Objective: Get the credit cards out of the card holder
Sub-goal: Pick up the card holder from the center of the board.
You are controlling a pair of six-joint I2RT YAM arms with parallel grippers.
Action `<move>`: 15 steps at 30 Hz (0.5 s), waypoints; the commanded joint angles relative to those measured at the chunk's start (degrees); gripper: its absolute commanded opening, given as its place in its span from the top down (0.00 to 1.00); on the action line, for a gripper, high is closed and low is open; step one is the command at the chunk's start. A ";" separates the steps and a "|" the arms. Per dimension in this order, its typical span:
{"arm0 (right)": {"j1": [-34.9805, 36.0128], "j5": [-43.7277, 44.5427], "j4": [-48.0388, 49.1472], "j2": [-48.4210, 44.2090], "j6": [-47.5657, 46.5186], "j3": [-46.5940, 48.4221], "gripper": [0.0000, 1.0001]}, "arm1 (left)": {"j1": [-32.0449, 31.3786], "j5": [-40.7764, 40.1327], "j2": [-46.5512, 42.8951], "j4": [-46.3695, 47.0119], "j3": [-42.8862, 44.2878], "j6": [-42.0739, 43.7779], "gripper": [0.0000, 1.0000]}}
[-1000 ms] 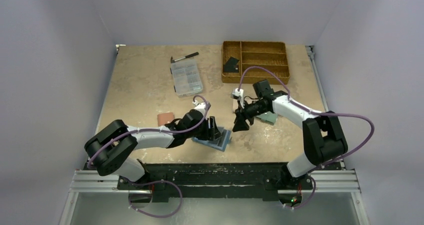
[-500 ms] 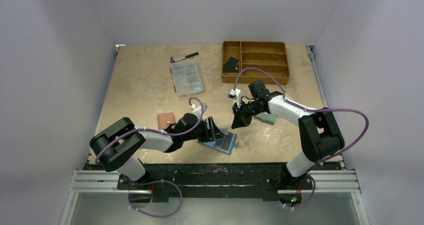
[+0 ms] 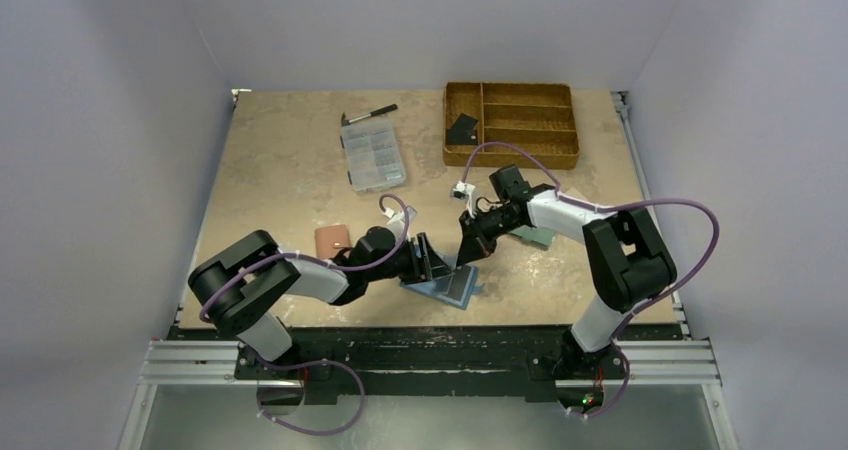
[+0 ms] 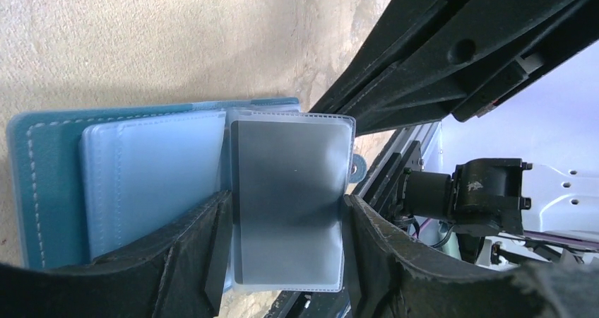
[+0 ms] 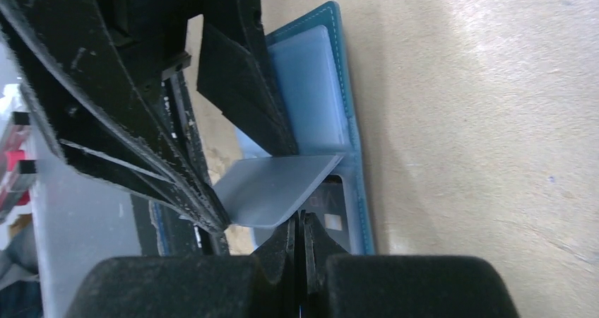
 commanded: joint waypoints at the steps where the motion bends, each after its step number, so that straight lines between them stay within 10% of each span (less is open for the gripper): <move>1: 0.47 -8.04 2.51 0.32 4.79 1.78 1.00 | 0.35 1.82 1.15 5.09 0.61 -1.21 0.57; 15: 2.46 -13.07 6.32 3.87 10.11 1.52 1.00 | 0.32 0.95 0.07 -3.62 2.97 2.59 0.23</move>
